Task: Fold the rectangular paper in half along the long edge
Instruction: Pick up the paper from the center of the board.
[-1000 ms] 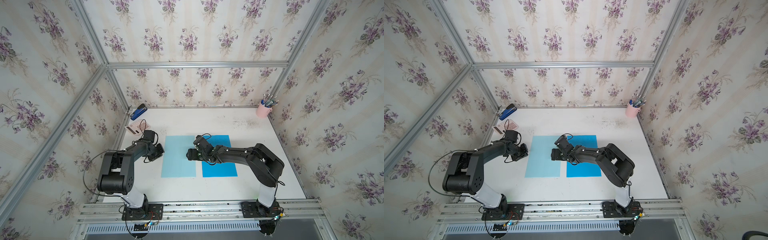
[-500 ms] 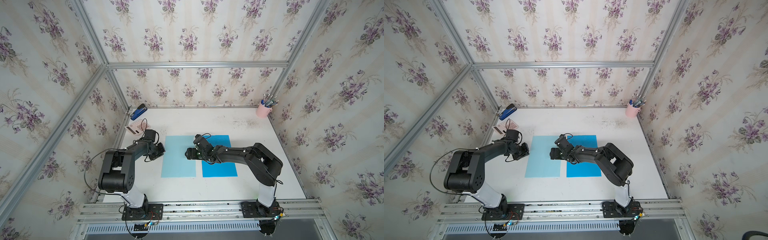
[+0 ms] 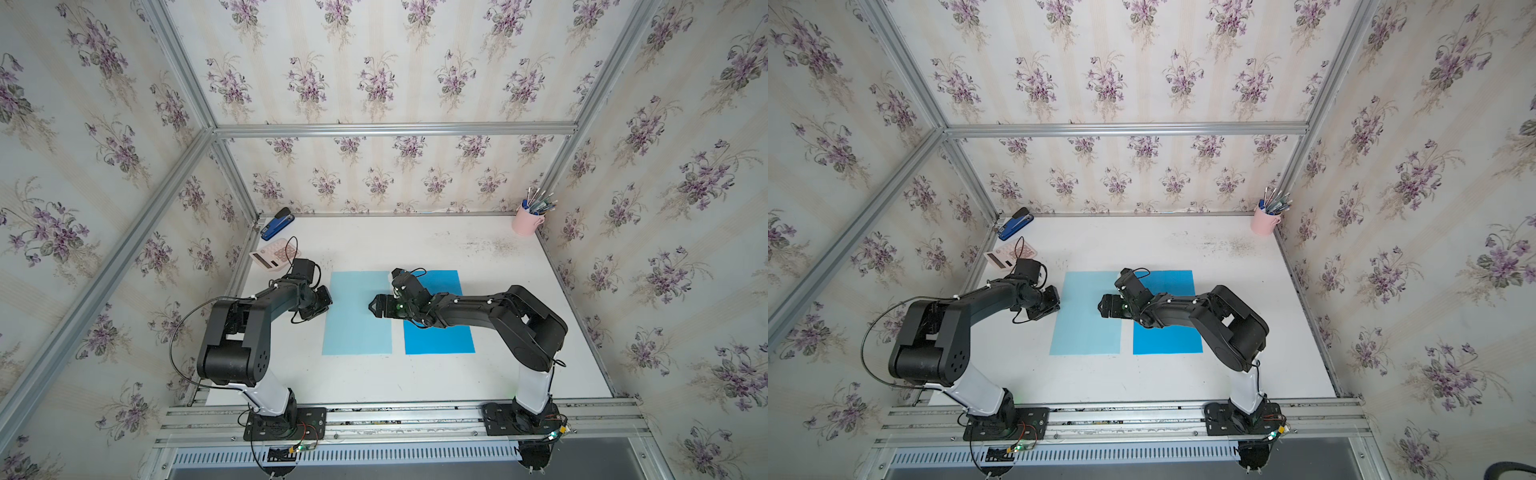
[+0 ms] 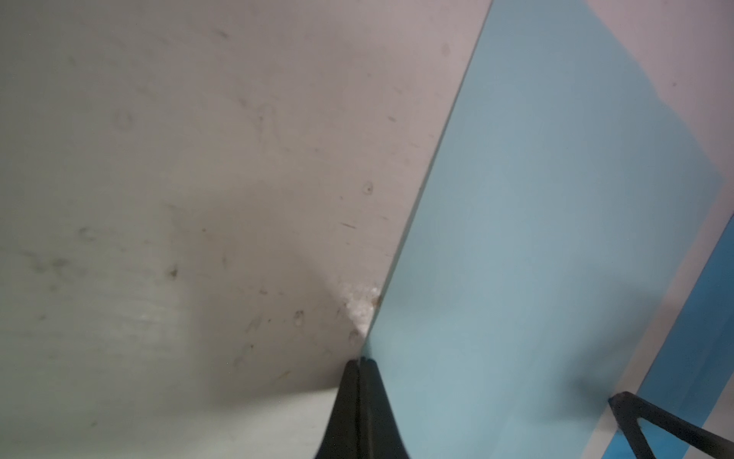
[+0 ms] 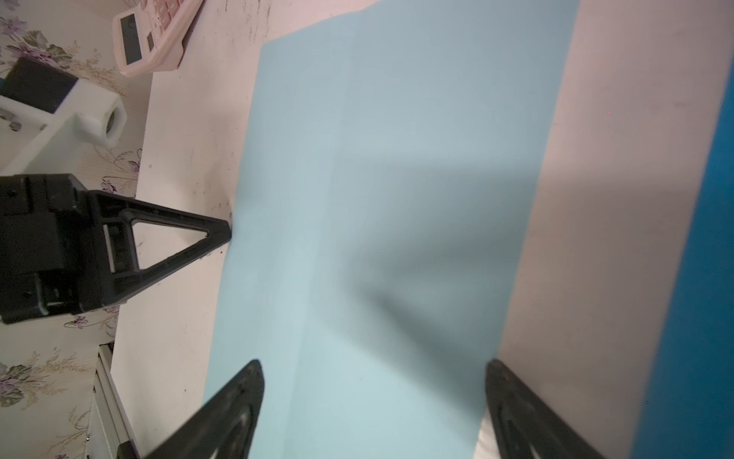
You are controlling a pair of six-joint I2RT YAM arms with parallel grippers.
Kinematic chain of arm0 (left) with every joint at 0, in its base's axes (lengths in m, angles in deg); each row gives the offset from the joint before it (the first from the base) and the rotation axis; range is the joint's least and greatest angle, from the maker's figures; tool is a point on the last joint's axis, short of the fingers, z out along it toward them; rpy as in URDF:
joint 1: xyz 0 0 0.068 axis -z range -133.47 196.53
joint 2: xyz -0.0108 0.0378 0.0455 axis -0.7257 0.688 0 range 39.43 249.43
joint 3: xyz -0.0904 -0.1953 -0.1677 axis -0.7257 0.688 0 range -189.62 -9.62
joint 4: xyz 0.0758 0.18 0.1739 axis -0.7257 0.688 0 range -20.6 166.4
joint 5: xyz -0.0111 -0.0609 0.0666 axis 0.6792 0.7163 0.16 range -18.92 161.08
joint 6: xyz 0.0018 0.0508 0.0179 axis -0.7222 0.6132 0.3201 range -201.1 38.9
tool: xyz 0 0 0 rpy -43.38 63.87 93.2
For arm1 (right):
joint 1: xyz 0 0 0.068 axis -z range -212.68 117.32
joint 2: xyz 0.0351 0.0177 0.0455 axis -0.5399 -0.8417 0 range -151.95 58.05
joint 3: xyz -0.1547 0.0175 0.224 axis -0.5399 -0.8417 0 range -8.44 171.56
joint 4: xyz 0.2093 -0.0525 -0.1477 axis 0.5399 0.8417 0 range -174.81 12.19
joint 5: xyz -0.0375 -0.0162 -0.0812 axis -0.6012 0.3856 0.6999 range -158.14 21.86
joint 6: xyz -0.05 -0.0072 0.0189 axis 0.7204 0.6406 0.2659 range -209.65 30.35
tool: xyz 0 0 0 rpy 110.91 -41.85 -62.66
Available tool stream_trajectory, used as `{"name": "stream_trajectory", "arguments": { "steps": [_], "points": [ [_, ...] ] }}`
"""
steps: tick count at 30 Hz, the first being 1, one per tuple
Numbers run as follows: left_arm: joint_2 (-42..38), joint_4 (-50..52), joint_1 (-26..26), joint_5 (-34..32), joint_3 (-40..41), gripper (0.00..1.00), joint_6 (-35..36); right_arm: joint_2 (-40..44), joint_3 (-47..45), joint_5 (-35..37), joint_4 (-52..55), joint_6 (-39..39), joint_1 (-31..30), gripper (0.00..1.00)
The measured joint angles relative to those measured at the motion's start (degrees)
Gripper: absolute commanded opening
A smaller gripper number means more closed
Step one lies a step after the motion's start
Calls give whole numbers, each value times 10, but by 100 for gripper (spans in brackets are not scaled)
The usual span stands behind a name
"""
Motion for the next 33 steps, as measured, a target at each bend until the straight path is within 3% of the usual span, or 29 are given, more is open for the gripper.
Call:
{"name": "stream_trajectory", "arguments": {
  "steps": [33],
  "points": [
    [10, 22, 36, -35, -21, 0, 9, -12, -30, -75, -98, -29, 17, 90]
  ]
}}
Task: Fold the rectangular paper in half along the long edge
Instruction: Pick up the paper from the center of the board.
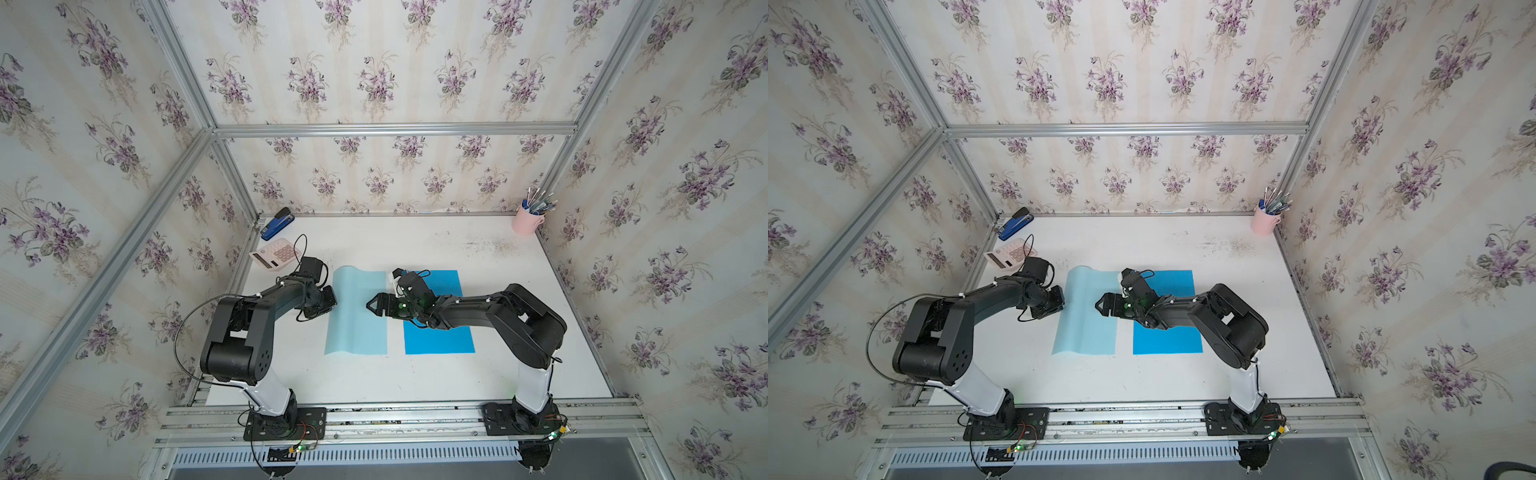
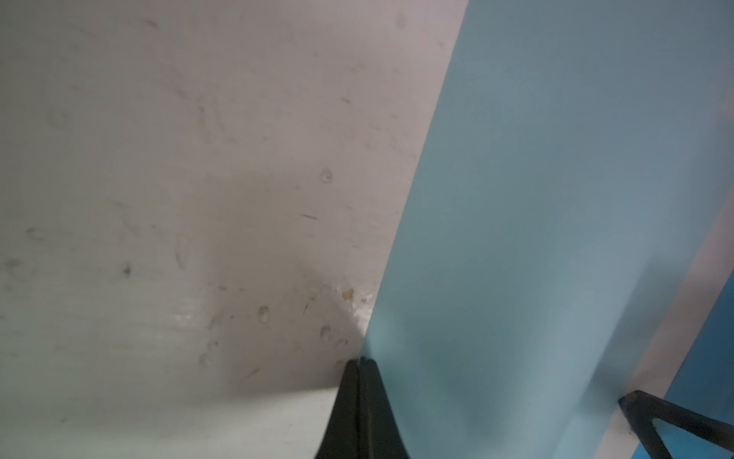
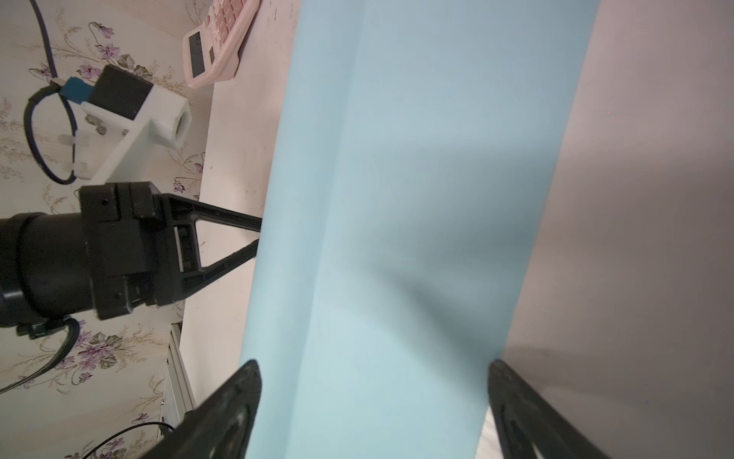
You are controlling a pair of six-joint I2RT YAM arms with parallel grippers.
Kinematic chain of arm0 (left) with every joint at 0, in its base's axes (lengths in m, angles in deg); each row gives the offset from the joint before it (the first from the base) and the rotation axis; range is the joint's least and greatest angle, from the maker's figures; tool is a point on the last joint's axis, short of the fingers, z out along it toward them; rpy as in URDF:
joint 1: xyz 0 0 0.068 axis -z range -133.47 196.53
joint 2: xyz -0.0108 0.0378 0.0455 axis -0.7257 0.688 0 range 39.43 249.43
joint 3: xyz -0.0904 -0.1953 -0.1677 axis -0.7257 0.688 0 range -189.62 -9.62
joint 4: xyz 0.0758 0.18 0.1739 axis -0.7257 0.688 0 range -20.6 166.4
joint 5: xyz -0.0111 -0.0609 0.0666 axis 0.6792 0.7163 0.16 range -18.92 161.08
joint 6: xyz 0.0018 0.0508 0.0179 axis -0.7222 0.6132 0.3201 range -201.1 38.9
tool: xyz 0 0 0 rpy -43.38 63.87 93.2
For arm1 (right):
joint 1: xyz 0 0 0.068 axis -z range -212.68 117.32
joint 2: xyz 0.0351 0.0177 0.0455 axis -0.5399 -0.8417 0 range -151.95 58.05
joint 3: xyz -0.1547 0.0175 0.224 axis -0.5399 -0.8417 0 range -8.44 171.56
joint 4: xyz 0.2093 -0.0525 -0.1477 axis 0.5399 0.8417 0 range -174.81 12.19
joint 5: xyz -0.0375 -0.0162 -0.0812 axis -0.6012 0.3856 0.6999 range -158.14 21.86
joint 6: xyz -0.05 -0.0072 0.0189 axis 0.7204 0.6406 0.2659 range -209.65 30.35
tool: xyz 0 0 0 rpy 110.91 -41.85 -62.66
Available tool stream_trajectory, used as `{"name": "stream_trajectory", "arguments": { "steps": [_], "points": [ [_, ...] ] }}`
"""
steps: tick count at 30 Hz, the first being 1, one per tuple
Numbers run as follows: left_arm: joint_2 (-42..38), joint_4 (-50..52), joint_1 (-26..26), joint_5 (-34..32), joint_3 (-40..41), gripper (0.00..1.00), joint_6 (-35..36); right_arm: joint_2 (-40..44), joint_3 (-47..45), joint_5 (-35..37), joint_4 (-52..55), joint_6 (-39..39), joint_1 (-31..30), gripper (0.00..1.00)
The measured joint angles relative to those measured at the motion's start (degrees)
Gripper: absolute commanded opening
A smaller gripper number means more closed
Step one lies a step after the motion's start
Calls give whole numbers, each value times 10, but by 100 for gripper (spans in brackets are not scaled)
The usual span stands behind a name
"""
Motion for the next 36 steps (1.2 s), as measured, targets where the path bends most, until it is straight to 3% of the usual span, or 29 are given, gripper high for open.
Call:
{"name": "stream_trajectory", "arguments": {
  "steps": [24, 36],
  "points": [
    [16, 18, 32, -36, -23, 0, 5, -26, 3, -46, -58, -10, 10, 93],
    [16, 18, 37, -42, -24, 0, 5, -59, 48, -51, -53, -10, 10, 93]
  ]
}}
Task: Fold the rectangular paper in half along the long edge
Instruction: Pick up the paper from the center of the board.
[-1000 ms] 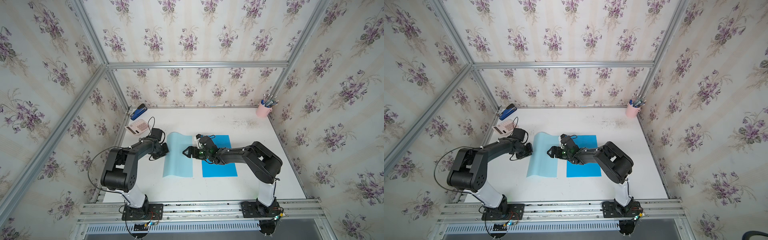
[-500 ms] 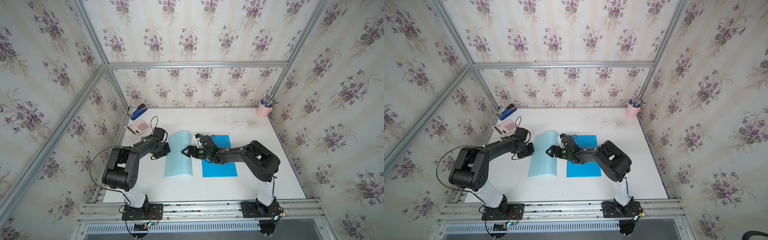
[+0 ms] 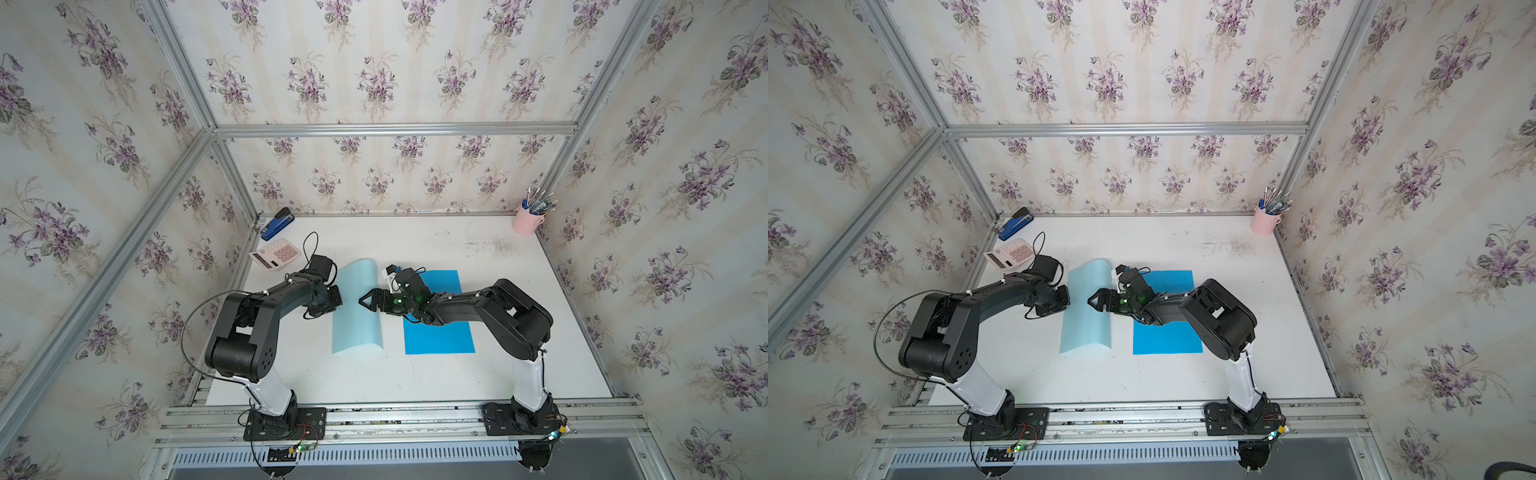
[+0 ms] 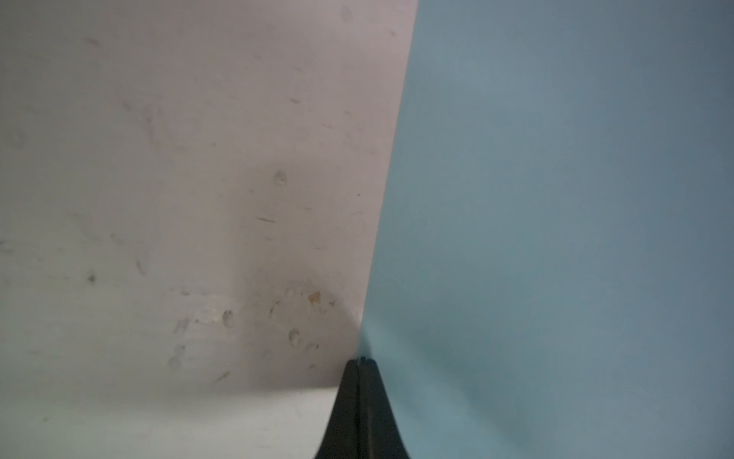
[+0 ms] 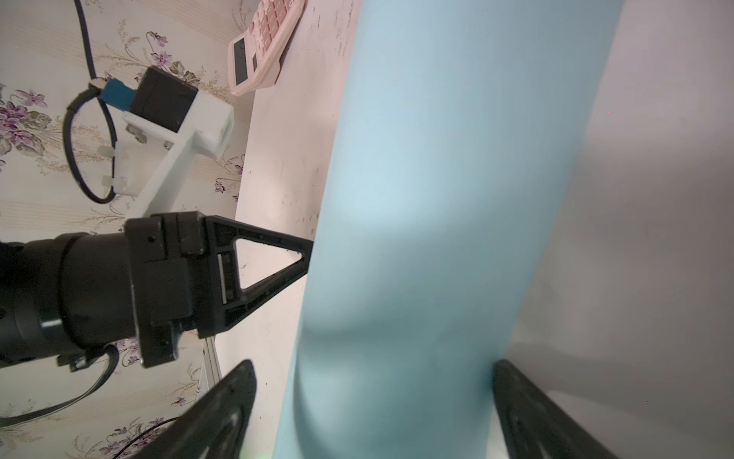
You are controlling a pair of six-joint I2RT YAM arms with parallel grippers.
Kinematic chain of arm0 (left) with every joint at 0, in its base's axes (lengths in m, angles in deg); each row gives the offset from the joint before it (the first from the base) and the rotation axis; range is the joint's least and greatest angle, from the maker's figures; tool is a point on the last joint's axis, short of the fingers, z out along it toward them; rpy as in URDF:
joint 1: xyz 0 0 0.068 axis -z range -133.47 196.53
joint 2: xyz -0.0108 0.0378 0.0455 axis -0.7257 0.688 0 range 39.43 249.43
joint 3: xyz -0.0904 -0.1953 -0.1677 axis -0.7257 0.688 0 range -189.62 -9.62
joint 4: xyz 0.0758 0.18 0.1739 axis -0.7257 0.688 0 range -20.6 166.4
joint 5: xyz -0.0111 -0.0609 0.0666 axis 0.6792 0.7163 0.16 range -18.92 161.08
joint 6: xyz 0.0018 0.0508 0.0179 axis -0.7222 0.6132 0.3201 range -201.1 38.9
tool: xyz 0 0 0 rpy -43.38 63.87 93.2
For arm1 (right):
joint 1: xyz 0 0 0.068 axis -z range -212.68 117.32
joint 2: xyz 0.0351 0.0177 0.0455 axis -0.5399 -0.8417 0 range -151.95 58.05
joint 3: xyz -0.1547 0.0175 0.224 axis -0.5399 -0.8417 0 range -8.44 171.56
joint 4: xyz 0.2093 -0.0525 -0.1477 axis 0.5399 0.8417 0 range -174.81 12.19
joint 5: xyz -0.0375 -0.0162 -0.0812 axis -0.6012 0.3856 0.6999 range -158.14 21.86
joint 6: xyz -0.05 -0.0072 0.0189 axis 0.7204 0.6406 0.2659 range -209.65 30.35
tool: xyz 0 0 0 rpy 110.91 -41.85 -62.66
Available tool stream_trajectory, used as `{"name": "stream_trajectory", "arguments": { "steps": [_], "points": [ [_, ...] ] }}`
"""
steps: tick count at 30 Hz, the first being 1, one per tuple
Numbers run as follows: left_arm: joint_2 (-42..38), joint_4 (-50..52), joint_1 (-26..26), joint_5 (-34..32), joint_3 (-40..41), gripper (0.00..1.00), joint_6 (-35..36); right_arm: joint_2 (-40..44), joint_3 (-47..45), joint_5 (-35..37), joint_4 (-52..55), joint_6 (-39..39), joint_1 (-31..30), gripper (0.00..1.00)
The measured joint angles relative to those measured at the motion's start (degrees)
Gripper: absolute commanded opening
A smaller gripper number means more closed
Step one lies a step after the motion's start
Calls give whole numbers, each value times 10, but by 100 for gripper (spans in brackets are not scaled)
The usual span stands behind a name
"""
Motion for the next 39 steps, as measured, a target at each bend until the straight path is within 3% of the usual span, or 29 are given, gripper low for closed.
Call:
{"name": "stream_trajectory", "arguments": {
  "steps": [39],
  "points": [
    [-7, 4, -2, -4, 5, 0, 0, -71, 149, 66, 157, 89, -52, 89]
  ]
}}
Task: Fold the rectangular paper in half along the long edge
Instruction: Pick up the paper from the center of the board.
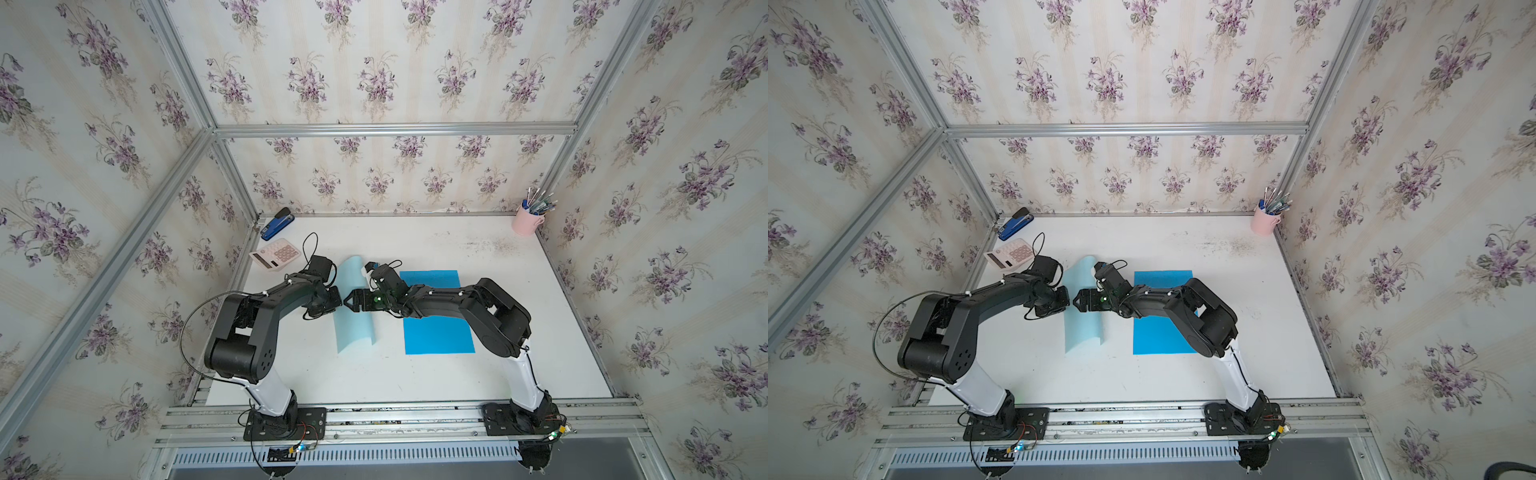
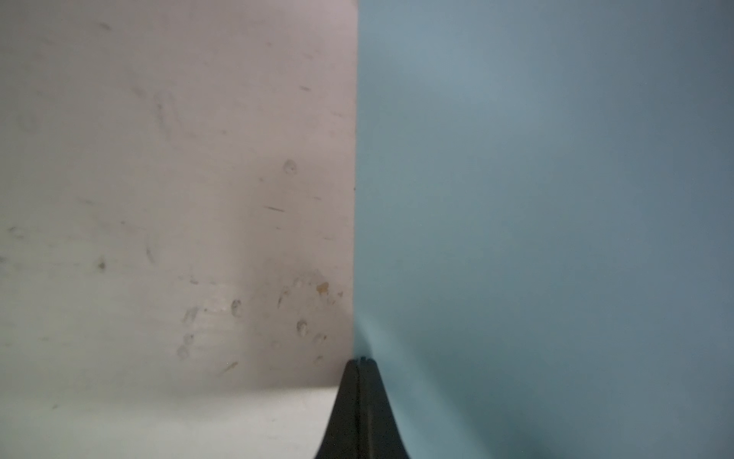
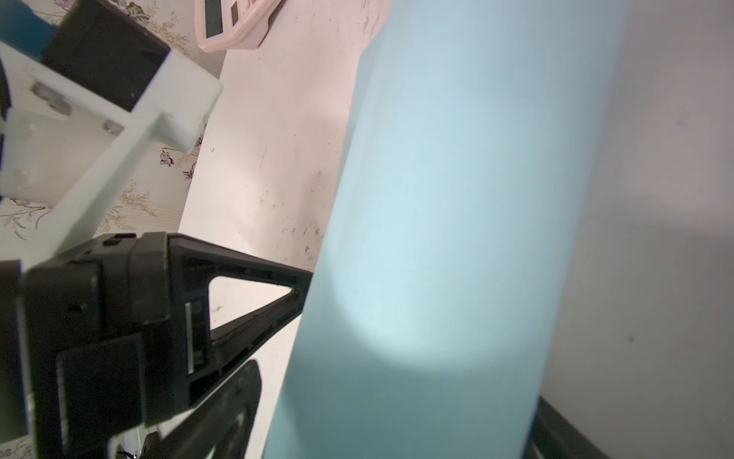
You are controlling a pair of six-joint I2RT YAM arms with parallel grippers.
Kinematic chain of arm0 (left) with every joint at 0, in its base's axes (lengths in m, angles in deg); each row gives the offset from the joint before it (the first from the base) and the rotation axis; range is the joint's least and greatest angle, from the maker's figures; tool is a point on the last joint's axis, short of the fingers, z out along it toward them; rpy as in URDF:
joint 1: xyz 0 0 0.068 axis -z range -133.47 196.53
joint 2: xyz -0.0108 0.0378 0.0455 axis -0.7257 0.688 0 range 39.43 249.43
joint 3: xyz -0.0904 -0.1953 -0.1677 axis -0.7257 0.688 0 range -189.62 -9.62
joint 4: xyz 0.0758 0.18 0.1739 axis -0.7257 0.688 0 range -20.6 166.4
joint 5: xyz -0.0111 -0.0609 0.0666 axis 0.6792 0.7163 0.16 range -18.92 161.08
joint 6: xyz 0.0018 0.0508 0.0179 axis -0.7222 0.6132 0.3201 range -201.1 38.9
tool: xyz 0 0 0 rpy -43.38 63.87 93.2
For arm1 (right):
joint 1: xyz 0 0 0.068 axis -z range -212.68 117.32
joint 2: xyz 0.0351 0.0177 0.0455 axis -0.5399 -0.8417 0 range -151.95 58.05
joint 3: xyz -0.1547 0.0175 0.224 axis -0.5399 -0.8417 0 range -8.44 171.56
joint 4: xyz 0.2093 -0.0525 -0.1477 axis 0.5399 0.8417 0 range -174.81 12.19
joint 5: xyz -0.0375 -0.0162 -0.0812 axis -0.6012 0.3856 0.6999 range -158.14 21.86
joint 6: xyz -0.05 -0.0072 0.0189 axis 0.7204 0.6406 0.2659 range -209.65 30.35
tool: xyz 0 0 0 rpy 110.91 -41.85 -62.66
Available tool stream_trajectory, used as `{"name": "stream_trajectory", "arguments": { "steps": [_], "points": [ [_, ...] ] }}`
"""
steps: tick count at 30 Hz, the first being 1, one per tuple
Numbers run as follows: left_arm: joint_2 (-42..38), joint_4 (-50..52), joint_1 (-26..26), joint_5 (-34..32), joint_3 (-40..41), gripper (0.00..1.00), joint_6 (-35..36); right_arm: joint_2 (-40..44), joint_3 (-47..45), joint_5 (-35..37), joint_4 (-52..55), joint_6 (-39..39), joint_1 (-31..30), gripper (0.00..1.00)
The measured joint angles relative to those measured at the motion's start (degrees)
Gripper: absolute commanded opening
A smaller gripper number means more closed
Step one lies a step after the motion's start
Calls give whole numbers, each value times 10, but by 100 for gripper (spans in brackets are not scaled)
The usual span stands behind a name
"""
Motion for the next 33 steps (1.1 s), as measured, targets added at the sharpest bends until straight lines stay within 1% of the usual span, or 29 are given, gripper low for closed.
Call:
{"name": "stream_trajectory", "arguments": {
  "steps": [20, 30, 33],
  "points": [
    [-18, -5, 0, -4, 12, 0, 0, -13, 26, 4, 34, 34, -12, 87],
    [-15, -5, 0, -3, 10, 0, 0, -23, 40, -20, 38, 48, -20, 87],
    [-15, -5, 0, -3, 10, 0, 0, -25, 43, -24, 42, 50, -21, 84]
  ]
}}
